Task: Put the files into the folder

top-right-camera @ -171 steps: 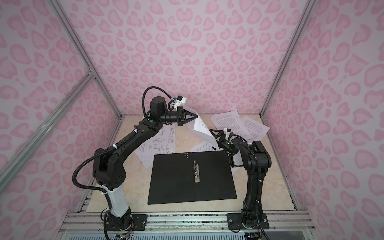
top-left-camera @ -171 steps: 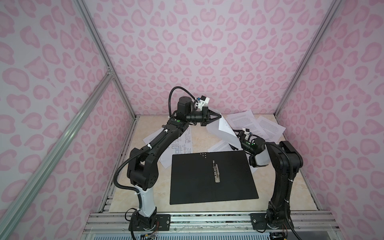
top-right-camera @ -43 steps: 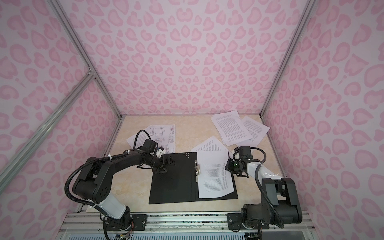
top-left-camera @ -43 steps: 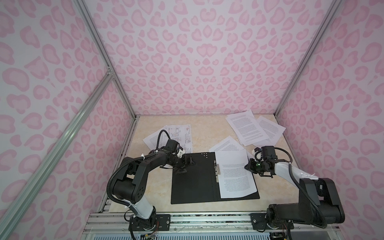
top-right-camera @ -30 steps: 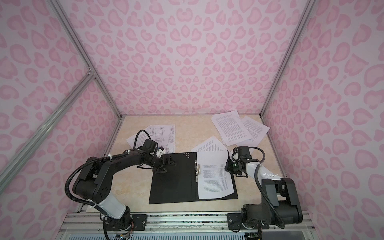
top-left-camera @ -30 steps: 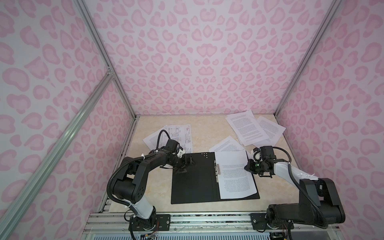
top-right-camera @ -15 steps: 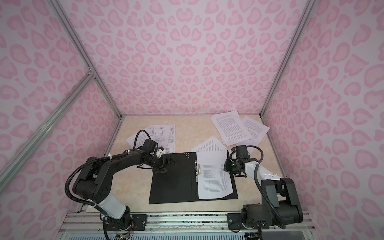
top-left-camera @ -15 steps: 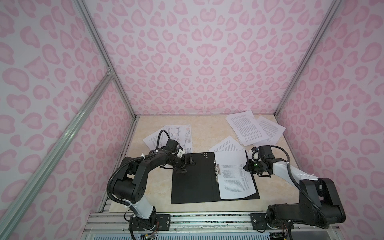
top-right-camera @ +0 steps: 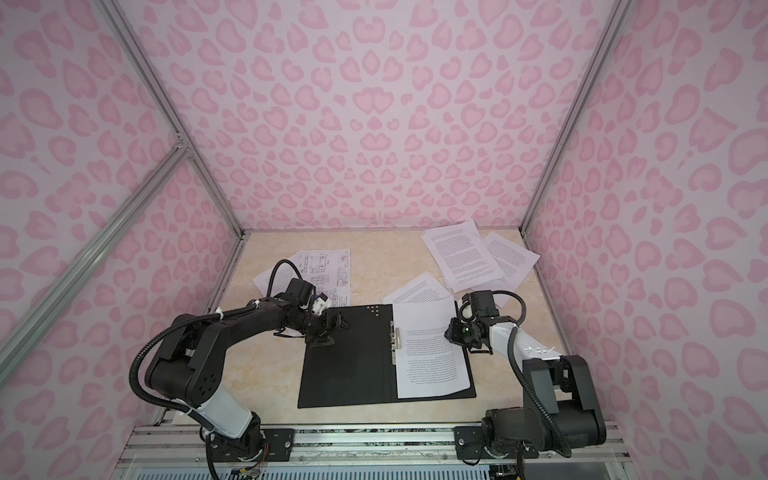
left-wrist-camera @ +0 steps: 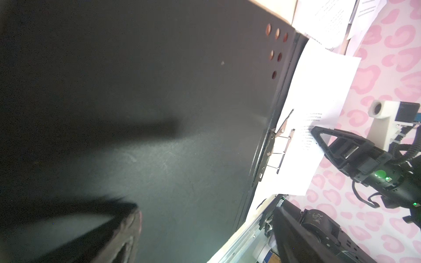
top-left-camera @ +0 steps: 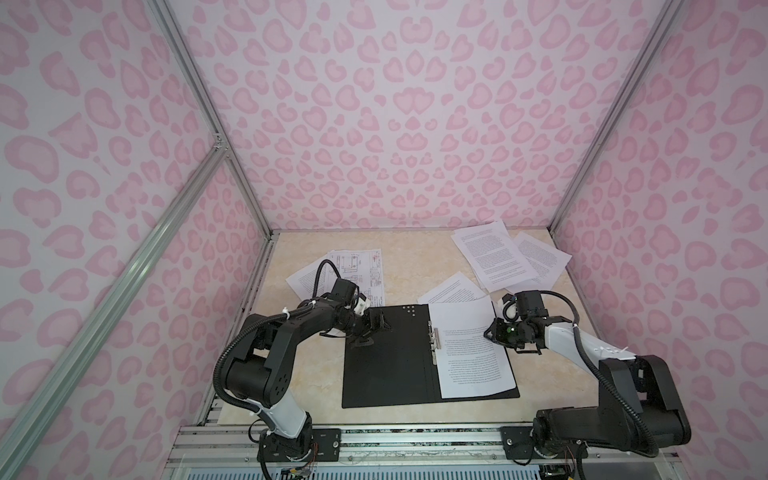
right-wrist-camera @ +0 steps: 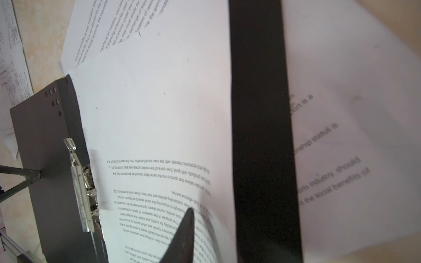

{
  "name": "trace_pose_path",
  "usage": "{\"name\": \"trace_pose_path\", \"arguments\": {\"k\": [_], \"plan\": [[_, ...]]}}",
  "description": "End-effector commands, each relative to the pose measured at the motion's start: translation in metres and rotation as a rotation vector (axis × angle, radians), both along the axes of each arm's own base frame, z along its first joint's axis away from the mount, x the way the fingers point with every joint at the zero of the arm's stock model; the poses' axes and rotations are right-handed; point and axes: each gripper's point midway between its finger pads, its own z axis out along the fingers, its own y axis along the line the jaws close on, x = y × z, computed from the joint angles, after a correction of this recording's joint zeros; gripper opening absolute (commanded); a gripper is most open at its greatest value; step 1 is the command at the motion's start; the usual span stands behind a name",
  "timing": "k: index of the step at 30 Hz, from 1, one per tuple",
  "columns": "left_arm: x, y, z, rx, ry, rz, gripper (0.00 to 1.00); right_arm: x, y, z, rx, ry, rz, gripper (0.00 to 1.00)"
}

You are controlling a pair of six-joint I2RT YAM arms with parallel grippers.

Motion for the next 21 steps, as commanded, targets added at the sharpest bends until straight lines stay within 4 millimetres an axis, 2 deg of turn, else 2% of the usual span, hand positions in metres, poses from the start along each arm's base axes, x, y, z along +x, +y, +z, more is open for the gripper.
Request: {"name": "trace_pose_path", "arguments": {"k": [1,4,7,9,13,16,18,21], "plan": [[-0.003,0.011,-0.006,0.075,0.02,0.026,0.92,-0.001,-0.004,-0.001,-0.023,0.008,-0.013,0.42],[-0.002,0.01,-0.003,0.068,0.016,0.026,0.92,-0.001,-0.009,0.0,-0.047,0.008,-0.034,0.55],[0.002,0.006,0.011,0.04,-0.007,0.029,0.92,-0.001,-0.022,0.002,-0.089,0.004,-0.085,0.67],[0.006,0.005,0.027,0.026,-0.042,0.036,0.92,0.0,-0.033,0.005,-0.122,-0.008,-0.128,0.73],[0.023,0.012,0.081,0.048,-0.188,0.08,0.92,0.009,-0.045,0.024,-0.157,-0.081,-0.168,0.77],[0.036,0.037,0.119,0.139,-0.322,0.152,0.95,0.022,-0.034,0.048,-0.177,-0.164,-0.13,0.76],[0.047,0.059,0.135,0.174,-0.384,0.215,0.98,0.033,-0.017,0.059,-0.165,-0.202,-0.079,0.76],[0.063,0.095,0.139,0.212,-0.413,0.305,1.0,0.05,0.011,0.068,-0.151,-0.235,-0.011,0.73]]}}
